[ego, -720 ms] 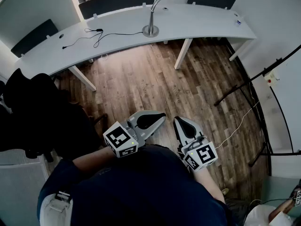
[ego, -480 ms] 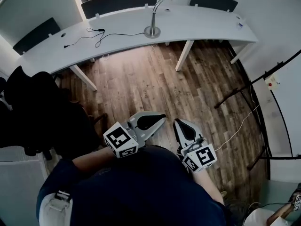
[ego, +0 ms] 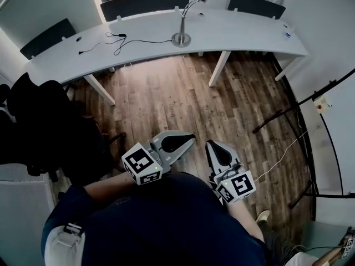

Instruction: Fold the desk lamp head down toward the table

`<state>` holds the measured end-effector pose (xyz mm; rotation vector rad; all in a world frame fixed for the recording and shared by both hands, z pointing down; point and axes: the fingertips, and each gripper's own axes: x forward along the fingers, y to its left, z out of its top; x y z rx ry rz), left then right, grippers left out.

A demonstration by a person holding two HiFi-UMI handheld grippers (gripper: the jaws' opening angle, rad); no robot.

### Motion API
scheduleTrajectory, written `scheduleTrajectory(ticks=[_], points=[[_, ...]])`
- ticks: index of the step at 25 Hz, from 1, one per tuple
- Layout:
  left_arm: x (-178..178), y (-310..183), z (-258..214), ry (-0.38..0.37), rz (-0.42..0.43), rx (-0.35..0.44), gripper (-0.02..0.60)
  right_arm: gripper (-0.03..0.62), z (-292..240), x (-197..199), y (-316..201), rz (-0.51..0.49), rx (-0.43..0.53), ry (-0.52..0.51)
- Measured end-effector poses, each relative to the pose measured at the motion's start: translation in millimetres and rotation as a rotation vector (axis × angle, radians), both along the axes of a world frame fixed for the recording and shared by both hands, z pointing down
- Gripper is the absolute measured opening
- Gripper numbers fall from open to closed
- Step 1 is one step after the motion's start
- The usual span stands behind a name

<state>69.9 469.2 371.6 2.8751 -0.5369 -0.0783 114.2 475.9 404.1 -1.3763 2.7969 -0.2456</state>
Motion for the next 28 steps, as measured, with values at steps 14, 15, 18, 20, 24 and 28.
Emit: scheduleTrajectory(ticks=[14,15,18,20,24,28], points=[[23.2,-46.6,15.0,0.003,-0.144,-0.020,0.005,0.011,12.8,41.5,-45.4,-0.044,0.018,0.022],[21.1,-56.6,16.2,0.005,-0.143,-0.019,0.005,0.011,13.5,40.3,-55.4,-0.041,0.019,0.027],[10.0,-94.9,25.5,0.015,-0.134,-0.036,0.005,0.011,17.0,32.5,-91.9,-0.024,0.017,0.044],[1.9,-127.3,28.7,0.014,-0.127,-0.032,0.005,0.011,18.2,25.6,-121.0,-0.007,0.016,0.059],[-16.4,-201.1,27.5,0.006,-0.105,-0.004,0.005,0.011,10.8,10.7,-188.0,0.040,0.022,0.101],[-37.2,-263.4,12.7,0.004,-0.058,0.005,0.005,0.011,-3.9,-8.6,-250.4,0.079,0.020,0.119]])
